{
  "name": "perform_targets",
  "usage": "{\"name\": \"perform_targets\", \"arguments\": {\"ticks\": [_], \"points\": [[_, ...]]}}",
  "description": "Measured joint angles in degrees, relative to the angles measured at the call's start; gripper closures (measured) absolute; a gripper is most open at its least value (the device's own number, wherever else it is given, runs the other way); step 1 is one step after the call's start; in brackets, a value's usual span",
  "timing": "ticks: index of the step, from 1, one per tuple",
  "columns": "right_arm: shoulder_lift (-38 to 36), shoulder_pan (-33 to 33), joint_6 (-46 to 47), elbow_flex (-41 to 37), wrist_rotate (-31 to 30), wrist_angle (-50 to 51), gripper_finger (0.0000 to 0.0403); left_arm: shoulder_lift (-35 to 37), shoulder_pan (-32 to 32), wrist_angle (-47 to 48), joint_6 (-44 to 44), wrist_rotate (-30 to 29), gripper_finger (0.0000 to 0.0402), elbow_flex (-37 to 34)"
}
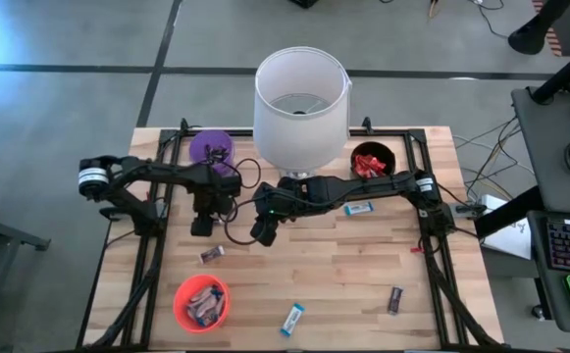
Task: Organize candy in baskets
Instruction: Put the brown chocolate bar into the purple bucket
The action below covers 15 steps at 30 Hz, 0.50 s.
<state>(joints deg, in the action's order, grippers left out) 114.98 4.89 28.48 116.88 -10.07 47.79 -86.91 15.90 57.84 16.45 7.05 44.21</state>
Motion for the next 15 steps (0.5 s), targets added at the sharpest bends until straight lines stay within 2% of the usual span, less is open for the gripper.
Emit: {"name": "perform_targets", "arguments": {"ticks": [15], "points": [[0.0,0.0,0.4,0.0,0.0,0.0,0.0232,-2.1,0.0,-4.3,1.4,-0.3,0.0226,0.0]]}}
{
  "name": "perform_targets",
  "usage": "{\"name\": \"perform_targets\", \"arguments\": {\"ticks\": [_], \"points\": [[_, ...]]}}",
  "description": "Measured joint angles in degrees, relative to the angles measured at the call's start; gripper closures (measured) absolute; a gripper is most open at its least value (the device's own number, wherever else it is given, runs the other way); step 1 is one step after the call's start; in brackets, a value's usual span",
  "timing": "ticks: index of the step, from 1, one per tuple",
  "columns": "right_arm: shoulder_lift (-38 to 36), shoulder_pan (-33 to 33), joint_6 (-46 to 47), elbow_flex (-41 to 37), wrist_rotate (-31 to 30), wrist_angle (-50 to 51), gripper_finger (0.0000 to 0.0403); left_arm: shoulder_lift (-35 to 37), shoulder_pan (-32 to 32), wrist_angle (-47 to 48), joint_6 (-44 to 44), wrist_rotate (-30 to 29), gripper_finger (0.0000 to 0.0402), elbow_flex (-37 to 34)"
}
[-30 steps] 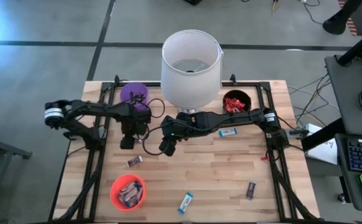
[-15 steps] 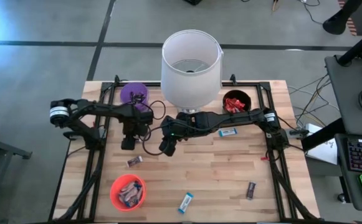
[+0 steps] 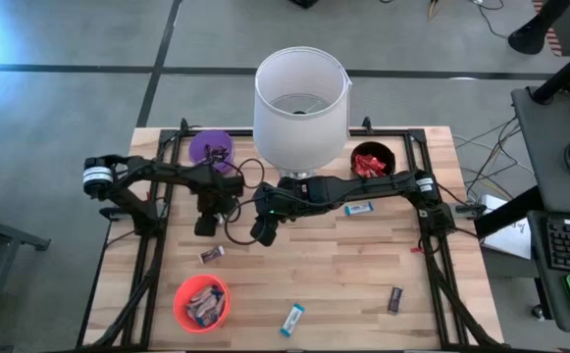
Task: Organize candy in baskets
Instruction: Put the brown chocolate bar into the purple bucket
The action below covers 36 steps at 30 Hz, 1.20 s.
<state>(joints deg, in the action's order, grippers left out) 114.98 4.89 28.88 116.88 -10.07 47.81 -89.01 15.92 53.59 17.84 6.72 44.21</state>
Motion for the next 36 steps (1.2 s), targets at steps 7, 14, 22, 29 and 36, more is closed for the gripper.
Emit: {"name": "perform_targets", "arguments": {"ticks": [7,14,22,29,36], "points": [[0.0,0.0,0.0,0.0,0.0,0.0,0.0232,-3.3,0.0,-0.2,0.4,-0.7,0.0270,0.3],[0.0,0.1,0.0,0.0,0.0,0.0,0.0232,-3.1,0.1,-0.5,1.1,-0.8,0.0359,0.1],[0.0,0.1,0.0,0.0,0.0,0.0,0.0232,1.8,0.0,0.9,2.5,5.9,0.0395,0.2],[0.0,0.1,0.0,0.0,0.0,0.0,0.0232,8.5,0.0,3.8,1.5,5.8,0.0399,1.7],[0.0,0.1,0.0,0.0,0.0,0.0,0.0232,20.0,0.1,4.5,-1.6,1.3,0.0400,2.0]]}}
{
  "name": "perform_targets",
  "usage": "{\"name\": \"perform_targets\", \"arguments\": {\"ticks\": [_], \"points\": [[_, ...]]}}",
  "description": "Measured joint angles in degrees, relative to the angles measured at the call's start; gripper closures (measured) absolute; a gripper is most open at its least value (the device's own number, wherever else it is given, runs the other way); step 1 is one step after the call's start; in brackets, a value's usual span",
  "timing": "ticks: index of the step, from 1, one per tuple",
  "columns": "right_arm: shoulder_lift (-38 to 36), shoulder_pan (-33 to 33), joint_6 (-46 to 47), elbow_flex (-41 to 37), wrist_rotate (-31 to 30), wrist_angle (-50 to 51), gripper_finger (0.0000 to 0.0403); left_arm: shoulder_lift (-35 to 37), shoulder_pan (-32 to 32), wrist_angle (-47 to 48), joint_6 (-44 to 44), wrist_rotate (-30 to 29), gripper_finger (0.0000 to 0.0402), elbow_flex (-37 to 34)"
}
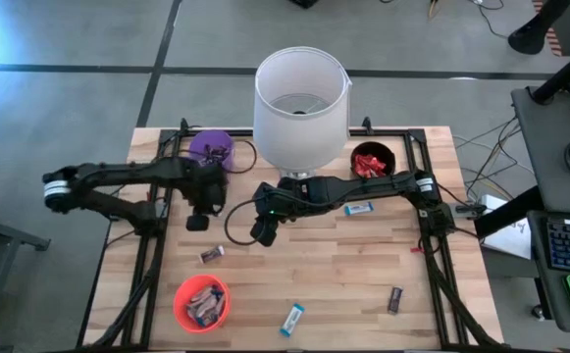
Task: Organize candy in baskets
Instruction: Put the brown chocolate bar into the purple bucket
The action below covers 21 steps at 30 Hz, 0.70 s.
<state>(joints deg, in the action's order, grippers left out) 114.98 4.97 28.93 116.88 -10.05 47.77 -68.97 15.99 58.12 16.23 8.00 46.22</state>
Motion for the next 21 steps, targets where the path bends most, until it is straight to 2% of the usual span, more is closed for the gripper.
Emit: {"name": "perform_targets", "arguments": {"ticks": [6,11,17,21], "points": [[0.0,0.0,0.0,0.0,0.0,0.0,0.0232,7.9,0.8,0.4,-1.8,-5.0,0.0400,0.0],[0.0,0.0,-0.5,0.0,0.0,0.0,0.0232,11.3,2.2,0.4,-2.9,-8.7,0.0400,0.0],[0.0,-1.0,-3.1,0.0,0.0,0.2,0.0232,12.3,6.2,-2.9,-5.1,-20.5,0.0400,0.0],[0.0,-1.7,-4.2,0.0,0.0,0.5,0.0232,11.7,11.4,-6.5,-5.2,-21.0,0.0400,0.0]]}}
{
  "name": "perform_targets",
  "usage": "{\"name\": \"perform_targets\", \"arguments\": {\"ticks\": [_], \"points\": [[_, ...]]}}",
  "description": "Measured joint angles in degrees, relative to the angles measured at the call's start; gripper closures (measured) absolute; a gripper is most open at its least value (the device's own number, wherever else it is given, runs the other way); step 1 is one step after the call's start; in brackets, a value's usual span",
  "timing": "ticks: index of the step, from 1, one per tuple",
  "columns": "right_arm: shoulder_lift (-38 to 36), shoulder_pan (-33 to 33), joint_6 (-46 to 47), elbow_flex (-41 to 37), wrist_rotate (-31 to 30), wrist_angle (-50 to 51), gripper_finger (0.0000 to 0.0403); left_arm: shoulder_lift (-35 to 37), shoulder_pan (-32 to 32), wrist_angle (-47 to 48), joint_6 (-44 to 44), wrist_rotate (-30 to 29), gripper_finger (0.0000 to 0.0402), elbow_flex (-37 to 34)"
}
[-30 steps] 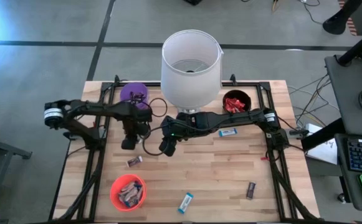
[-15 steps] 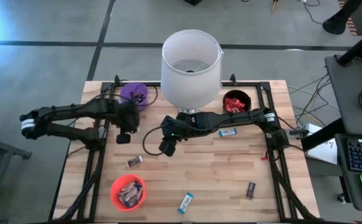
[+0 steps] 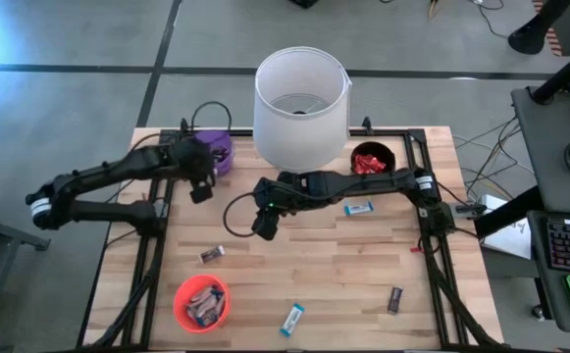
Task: Organize candy in baskets
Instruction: Put the brown chocolate bar into the purple bucket
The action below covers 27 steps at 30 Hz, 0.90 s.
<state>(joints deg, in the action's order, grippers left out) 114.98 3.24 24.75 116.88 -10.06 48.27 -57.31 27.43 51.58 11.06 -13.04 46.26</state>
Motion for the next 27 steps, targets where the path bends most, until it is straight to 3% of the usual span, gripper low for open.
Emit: {"name": "perform_targets", "arguments": {"ticks": [6,12,19,27], "points": [[0.0,-1.0,-3.0,0.0,0.0,1.5,0.0232,-2.0,8.3,-2.1,1.4,0.7,0.0400,0.6],[0.0,-2.1,-6.0,0.0,0.0,2.2,0.0232,-5.5,13.5,-4.0,1.9,2.0,0.0400,7.3],[0.0,-2.9,-9.5,-0.1,0.0,4.6,0.0232,-11.6,15.1,-1.3,1.9,2.0,0.0400,16.1],[0.0,-3.0,-11.9,-0.1,0.0,5.9,0.0232,-15.3,15.1,3.6,1.9,2.2,0.0370,17.6]]}}
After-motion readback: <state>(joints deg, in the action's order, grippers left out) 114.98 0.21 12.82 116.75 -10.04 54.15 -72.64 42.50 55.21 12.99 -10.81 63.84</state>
